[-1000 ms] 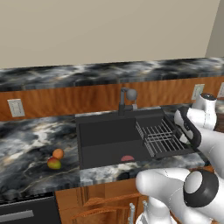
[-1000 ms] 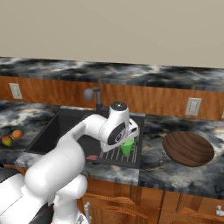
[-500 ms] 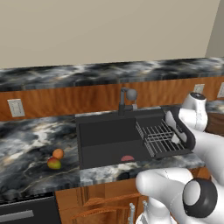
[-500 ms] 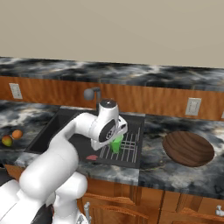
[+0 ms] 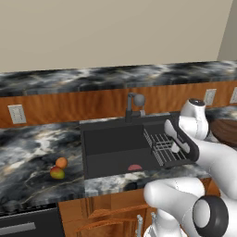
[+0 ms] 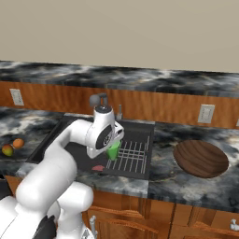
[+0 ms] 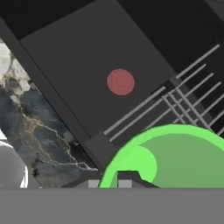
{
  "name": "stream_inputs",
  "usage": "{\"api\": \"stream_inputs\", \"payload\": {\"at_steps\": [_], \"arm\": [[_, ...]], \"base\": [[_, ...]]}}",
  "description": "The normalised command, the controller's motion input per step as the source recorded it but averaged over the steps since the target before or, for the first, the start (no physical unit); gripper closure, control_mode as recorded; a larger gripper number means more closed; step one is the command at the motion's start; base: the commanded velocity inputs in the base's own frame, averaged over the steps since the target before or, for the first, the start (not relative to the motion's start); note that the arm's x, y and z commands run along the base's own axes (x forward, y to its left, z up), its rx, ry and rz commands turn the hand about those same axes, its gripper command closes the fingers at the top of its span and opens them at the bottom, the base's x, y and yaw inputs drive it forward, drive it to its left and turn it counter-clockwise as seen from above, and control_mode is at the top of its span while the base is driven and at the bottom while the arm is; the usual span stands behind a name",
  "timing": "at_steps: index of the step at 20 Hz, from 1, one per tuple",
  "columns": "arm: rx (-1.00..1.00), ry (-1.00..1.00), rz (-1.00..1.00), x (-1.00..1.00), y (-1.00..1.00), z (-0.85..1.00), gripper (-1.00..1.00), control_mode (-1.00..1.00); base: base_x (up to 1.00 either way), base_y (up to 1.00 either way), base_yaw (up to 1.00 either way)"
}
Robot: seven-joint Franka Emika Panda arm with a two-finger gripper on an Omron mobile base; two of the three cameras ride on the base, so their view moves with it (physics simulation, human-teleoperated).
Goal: Remove the mango and tangerine from the sink. Then move the bowl and cup from the counter to the sink for washing.
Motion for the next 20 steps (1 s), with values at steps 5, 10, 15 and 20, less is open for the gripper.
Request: {"api": "stream_inputs", "payload": {"at_steps": [5, 10, 15, 20], "arm": [[0.0, 0.0, 0.08, 0.07, 0.41, 0.0, 1.0, -1.0], [0.0, 0.0, 0.07, 0.08, 0.41, 0.0, 1.0, -1.0], [0.0, 0.0, 0.08, 0.12, 0.4, 0.0, 1.0, -1.0], [0.0, 0.0, 0.1, 0.12, 0.37, -0.01, 1.0, -1.0]], "base": [[0.0, 0.0, 0.0], [0.0, 0.0, 0.0], [0.0, 0.0, 0.0], [0.0, 0.0, 0.0]]}}
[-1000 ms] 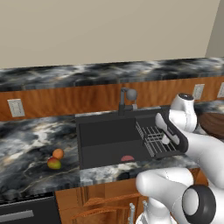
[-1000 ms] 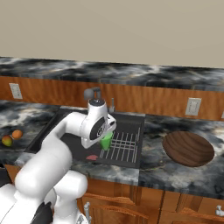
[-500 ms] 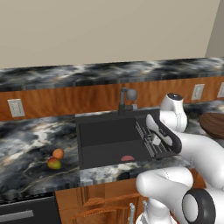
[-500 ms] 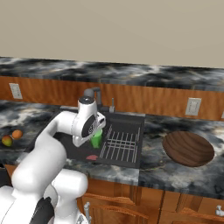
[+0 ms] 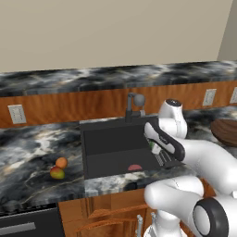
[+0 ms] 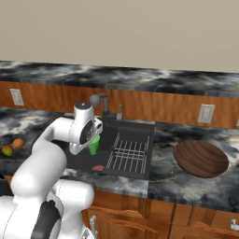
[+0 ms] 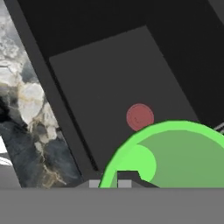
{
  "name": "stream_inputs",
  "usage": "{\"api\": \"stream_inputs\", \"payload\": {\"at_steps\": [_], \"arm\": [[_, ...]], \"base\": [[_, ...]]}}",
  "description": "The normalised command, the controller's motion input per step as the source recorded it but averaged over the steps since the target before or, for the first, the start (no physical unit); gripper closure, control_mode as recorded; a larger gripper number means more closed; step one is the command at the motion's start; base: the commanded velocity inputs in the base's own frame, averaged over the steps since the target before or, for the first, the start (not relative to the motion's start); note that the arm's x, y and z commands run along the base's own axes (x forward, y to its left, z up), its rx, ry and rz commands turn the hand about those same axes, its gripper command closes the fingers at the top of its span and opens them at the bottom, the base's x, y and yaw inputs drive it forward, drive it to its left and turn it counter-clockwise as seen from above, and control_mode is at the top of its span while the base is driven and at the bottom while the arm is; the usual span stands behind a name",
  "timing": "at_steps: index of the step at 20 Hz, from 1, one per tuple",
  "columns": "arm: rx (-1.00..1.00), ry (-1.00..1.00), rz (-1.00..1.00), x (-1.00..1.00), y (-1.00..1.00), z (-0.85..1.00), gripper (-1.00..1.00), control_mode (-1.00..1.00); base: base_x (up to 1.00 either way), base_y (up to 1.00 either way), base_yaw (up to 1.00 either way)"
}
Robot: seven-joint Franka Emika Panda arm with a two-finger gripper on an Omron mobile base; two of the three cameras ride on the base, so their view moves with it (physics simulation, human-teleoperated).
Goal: Remove the mango and tangerine from the sink. Then move the bowl and cup from the counter to the sink for washing.
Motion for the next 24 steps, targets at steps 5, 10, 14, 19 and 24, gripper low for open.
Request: {"api": "stream_inputs", "payload": {"at_steps": [5, 10, 14, 19, 24], "arm": [[0.0, 0.0, 0.11, 0.17, 0.37, -0.01, 1.0, -1.0], [0.0, 0.0, 0.11, 0.19, 0.33, -0.03, 1.0, -1.0], [0.0, 0.0, 0.11, 0.18, 0.35, -0.04, 1.0, -1.0], [0.0, 0.01, 0.1, 0.17, 0.34, -0.07, 1.0, -1.0], [0.0, 0.07, 0.07, 0.17, 0.3, -0.11, 1.0, -1.0]], "base": [[0.0, 0.0, 0.0], [0.0, 0.0, 0.0], [0.0, 0.0, 0.0], [0.0, 0.0, 0.0], [0.0, 0.0, 0.0]]}}
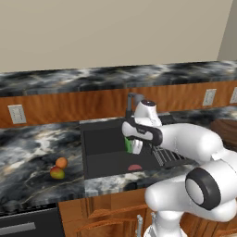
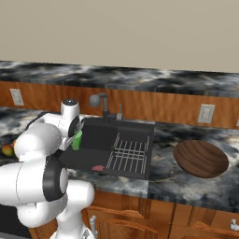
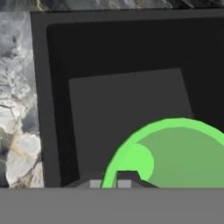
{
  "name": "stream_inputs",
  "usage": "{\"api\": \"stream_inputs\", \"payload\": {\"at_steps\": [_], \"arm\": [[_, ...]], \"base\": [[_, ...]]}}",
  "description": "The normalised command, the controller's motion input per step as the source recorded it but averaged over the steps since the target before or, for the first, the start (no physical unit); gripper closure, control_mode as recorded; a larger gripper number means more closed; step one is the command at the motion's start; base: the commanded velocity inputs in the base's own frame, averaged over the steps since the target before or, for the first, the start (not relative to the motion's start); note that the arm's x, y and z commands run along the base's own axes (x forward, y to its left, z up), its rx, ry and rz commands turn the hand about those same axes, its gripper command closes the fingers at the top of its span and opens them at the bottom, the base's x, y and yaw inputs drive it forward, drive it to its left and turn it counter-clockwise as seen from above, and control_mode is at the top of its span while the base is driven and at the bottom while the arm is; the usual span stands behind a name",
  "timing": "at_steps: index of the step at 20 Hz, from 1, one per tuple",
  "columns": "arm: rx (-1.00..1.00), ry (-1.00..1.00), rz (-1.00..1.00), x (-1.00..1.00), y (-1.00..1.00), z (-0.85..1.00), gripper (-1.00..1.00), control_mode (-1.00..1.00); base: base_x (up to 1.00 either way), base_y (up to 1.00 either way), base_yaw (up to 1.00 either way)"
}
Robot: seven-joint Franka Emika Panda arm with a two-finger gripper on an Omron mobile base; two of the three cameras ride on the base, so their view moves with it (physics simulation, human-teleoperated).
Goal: Remove the mango and tangerine from the sink. Then move the bowl and cup from the counter to the sink for washing.
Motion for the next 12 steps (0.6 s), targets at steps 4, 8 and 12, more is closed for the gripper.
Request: {"api": "stream_inputs", "payload": {"at_steps": [4, 8, 12], "arm": [[0.0, 0.07, 0.06, 0.2, 0.27, -0.14, 1.0, -1.0], [0.0, 0.0, 0.06, 0.23, 0.22, -0.15, 1.0, -1.0], [0.0, 0.0, 0.05, 0.23, 0.23, -0.17, 1.0, -1.0]], "base": [[0.0, 0.0, 0.0], [0.0, 0.0, 0.0], [0.0, 0.0, 0.0]]}}
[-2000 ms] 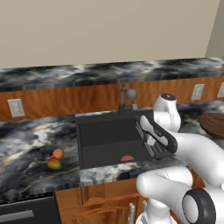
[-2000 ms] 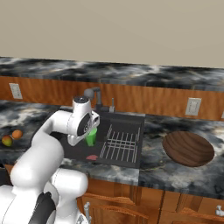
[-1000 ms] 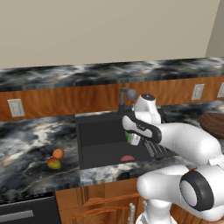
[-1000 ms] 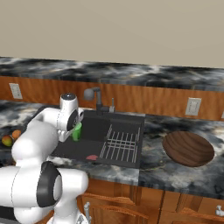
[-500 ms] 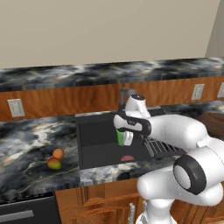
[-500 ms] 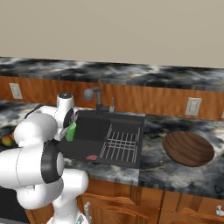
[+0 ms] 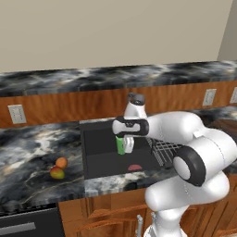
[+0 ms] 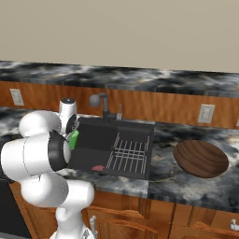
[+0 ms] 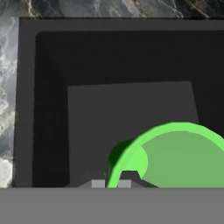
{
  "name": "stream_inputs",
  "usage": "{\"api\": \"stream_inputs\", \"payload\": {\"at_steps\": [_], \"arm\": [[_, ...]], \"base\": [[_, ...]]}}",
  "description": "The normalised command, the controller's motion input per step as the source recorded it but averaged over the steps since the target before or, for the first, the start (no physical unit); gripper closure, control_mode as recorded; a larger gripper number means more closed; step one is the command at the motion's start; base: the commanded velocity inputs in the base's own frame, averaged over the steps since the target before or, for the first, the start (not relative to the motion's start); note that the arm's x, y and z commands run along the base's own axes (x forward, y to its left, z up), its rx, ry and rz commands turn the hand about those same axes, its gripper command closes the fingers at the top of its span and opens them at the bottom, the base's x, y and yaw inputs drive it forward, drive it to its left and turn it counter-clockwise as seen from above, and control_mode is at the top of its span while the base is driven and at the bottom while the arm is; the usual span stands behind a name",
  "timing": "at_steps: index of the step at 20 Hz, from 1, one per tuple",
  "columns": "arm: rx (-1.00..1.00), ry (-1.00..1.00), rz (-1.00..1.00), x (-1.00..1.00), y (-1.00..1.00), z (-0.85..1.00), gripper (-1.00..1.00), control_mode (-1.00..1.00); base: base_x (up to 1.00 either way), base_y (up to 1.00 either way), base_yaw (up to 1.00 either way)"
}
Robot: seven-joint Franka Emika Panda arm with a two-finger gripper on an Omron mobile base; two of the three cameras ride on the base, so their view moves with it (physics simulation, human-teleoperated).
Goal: Remove the mango and tangerine from the sink. Then move the bowl and cup from the counter to the sink for washing.
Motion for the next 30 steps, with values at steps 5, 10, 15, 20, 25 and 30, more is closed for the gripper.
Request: {"api": "stream_inputs", "payload": {"at_steps": [5, 10, 15, 20, 25, 30], "arm": [[0.02, 0.0, 0.04, 0.23, 0.22, -0.19, 1.0, -1.0], [0.02, 0.0, 0.03, 0.21, 0.18, -0.18, 1.0, -1.0], [0.02, 0.0, 0.01, 0.2, 0.16, -0.22, 1.0, -1.0], [0.01, 0.0, 0.01, 0.23, 0.15, -0.24, 1.0, -1.0], [0.0, 0.0, 0.0, 0.23, 0.18, -0.23, 1.0, -1.0], [0.0, 0.0, 0.0, 0.24, 0.16, -0.26, 1.0, -1.0]], "base": [[0.0, 0.0, 0.0], [0.0, 0.0, 0.0], [0.0, 0.0, 0.0], [0.0, 0.0, 0.0], [0.0, 0.0, 0.0], [0.0, 0.0, 0.0]]}}
